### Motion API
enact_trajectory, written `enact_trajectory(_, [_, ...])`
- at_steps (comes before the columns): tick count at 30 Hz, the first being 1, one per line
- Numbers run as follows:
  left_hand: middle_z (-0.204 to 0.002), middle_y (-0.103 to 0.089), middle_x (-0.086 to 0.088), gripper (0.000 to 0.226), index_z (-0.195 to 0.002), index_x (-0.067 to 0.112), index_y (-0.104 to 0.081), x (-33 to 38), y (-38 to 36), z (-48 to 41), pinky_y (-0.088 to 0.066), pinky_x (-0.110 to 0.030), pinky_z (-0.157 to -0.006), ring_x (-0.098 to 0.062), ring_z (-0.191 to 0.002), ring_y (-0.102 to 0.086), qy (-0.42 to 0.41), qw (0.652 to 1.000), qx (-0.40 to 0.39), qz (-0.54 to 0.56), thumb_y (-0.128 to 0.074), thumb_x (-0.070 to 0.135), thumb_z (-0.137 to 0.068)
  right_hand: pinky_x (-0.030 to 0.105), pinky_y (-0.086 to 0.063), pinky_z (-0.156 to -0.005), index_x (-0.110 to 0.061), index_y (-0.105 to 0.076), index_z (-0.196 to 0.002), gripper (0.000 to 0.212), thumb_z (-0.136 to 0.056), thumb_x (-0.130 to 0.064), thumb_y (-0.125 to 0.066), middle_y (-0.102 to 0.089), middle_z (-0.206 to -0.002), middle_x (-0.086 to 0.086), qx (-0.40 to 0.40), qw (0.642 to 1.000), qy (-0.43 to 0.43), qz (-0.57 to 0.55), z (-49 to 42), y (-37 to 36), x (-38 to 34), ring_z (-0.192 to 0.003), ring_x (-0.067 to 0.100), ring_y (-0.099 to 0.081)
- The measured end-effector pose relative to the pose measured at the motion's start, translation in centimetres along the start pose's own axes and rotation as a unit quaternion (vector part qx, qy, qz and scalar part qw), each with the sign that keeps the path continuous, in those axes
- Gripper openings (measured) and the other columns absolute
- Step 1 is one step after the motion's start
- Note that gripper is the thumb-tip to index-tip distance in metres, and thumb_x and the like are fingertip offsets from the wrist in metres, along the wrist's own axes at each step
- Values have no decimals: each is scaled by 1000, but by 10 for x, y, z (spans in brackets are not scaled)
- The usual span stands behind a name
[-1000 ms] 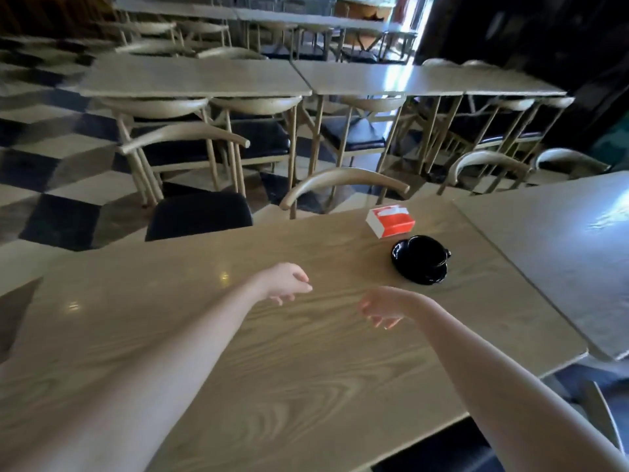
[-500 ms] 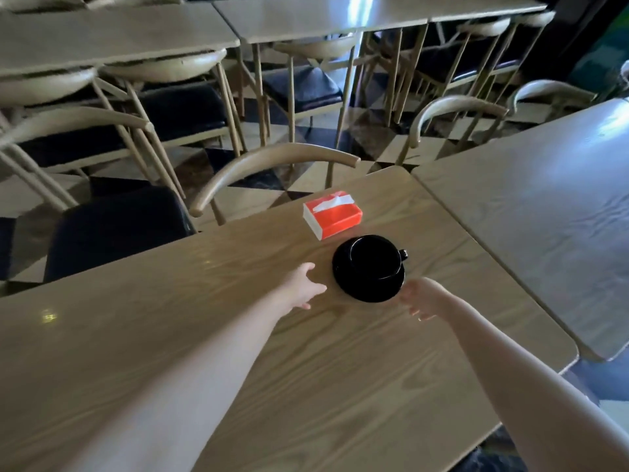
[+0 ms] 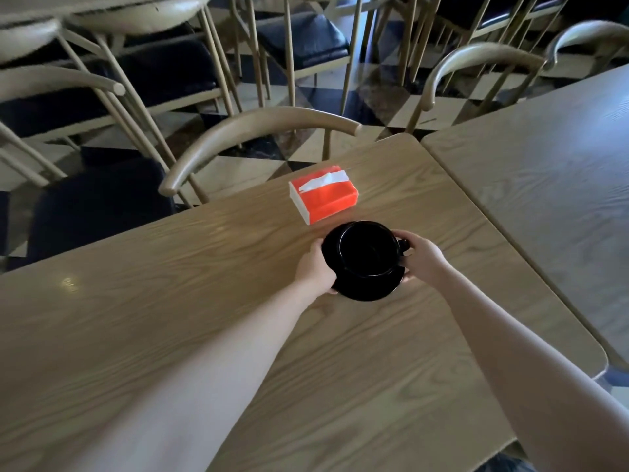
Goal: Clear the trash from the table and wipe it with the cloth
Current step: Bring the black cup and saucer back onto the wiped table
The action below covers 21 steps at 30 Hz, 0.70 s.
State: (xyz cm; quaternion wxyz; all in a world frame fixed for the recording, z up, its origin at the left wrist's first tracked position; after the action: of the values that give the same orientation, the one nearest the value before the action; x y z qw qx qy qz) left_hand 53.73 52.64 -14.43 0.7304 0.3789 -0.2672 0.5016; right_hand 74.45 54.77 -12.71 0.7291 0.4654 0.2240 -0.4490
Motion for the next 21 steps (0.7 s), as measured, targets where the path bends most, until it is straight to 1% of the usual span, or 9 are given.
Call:
enact_trajectory(2, [-125, -49, -8, 68, -137, 23, -38, -1, 1, 1, -61, -46, -64, -36, -107, -57, -7, 1000, 9, 12, -51, -11, -79, 21, -52, -38, -21, -58, -124, 57, -81, 14, -48, -54, -87, -9, 2, 1000, -3, -18, 1, 0, 0, -61, 17, -60])
enact_trajectory(4, [-121, -48, -3, 68, -134, 25, -42, -2, 3, 4, -61, -47, -66, -32, -105, -57, -11, 999, 12, 30, -50, -13, -78, 21, -53, -39, -20, -58, -123, 57, -80, 16, -48, -53, -87, -8, -1, 1000, 2, -22, 5, 0, -1, -60, 19, -60])
enact_trajectory(8, [-113, -50, 3, 63, -126, 28, -50, -5, 11, 14, -61, -46, -66, -23, -90, -57, -21, 998, 11, 51, -48, -13, -78, 22, -55, -42, -20, -58, -124, 59, -80, 17, -50, -53, -104, 3, -11, 1000, 12, -17, 14, -5, -4, -57, 25, -62])
enact_trajectory(12, [-114, -49, 6, 71, -135, 28, -45, -10, 32, 31, -61, -40, -61, -13, -79, -58, -26, 996, 16, 83, -48, -16, -79, 25, -57, -44, -22, -60, -123, 61, -77, 17, -50, -54, -103, 4, -15, 999, 40, -3, 23, -17, -19, -48, 22, -64])
enact_trajectory(14, [-116, -48, 5, 74, -136, 28, -42, -13, 48, 42, -61, -35, -55, -13, -81, -58, -29, 993, 13, 111, -46, -20, -79, 27, -58, -47, -25, -60, -122, 62, -76, 16, -51, -56, -101, 1, -19, 998, 59, 13, 28, -26, -33, -46, 22, -65])
enact_trajectory(16, [-115, -48, 4, 77, -137, 28, -40, -19, 69, 54, -60, -32, -54, -18, -86, -58, -24, 990, 31, 135, -48, -21, -78, 33, -60, -51, -30, -60, -120, 65, -76, 16, -51, -57, -97, -3, -29, 996, 80, 24, 34, -40, -51, -46, 22, -65])
enact_trajectory(18, [-107, -53, 6, 78, -137, 30, -41, -28, 96, 68, -61, -33, -56, -16, -84, -60, -27, 987, 65, 144, -51, -19, -78, 40, -60, -53, -33, -59, -120, 67, -75, 16, -50, -57, -95, -7, -39, 994, 100, 29, 41, -58, -71, -49, 24, -66])
enact_trajectory(20, [-100, -54, 9, 77, -138, 31, -41, -38, 125, 83, -61, -32, -56, -13, -80, -62, -33, 983, 100, 149, -54, -16, -79, 42, -60, -54, -35, -59, -120, 68, -75, 15, -49, -58, -95, -10, -51, 991, 121, 30, 51, -80, -92, -54, 27, -68])
enact_trajectory(21, [-101, -55, 9, 77, -139, 31, -41, -44, 140, 90, -61, -31, -55, -12, -81, -63, -38, 981, 117, 152, -56, -14, -79, 42, -60, -54, -35, -58, -120, 68, -75, 15, -50, -58, -95, -11, -56, 989, 132, 30, 57, -92, -103, -57, 27, -68])
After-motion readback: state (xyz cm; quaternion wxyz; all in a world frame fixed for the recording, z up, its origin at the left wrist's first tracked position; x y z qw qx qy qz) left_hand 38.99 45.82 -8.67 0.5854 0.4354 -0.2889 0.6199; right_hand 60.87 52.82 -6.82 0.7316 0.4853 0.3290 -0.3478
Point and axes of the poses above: each hand's wrist, its own z-axis away from the middle knuckle, its own y-axis out of the back of the hand, x = y × z, the point moved 7 cm from there along -z, towards the middle knuckle
